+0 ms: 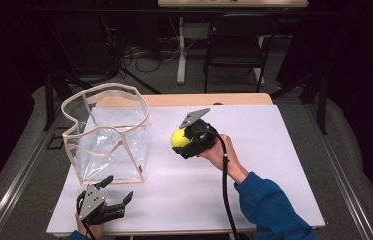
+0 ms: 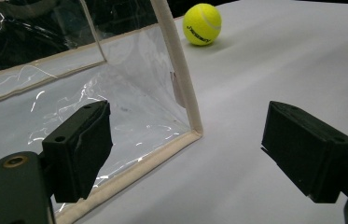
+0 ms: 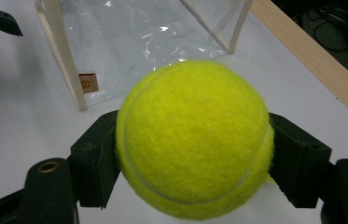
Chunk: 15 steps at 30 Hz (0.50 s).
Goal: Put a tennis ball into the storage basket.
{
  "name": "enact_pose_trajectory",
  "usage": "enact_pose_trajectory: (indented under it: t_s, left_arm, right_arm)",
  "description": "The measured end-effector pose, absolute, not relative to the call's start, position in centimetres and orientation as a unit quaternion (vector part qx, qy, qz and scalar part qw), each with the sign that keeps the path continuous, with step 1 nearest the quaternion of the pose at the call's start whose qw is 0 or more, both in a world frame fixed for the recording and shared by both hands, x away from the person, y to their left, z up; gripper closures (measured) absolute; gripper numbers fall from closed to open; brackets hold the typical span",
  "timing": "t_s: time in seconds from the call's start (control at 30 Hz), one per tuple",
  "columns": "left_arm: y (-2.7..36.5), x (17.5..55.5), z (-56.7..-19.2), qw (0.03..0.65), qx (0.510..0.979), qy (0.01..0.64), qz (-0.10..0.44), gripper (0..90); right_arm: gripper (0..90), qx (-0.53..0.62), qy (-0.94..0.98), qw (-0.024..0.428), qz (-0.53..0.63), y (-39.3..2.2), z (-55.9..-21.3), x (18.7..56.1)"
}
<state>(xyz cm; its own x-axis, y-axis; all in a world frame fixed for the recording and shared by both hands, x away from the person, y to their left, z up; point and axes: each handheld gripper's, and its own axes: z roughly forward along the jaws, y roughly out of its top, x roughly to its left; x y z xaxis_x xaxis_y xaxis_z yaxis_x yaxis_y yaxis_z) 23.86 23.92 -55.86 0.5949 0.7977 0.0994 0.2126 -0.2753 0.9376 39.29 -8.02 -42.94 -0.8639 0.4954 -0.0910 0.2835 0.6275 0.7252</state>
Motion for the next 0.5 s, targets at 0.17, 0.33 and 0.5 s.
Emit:
enact_pose_trajectory:
  t_s: [0.17,0.33,0.5]
  left_arm:
    - [23.9,23.9,-55.9,0.497,0.742,0.341,0.294,15.9]
    - [23.9,23.8,-55.9,0.498,0.742,0.341,0.294,15.9]
    - [23.9,23.8,-55.9,0.498,0.742,0.341,0.294,16.0]
  right_arm:
    - [26.0,0.215,0.892,0.145,0.371,-7.8,-42.6,39.4]
    - [26.0,0.212,0.893,0.143,0.372,-7.6,-42.2,39.5]
    - [26.0,0.211,0.892,0.146,0.371,-7.4,-41.8,39.6]
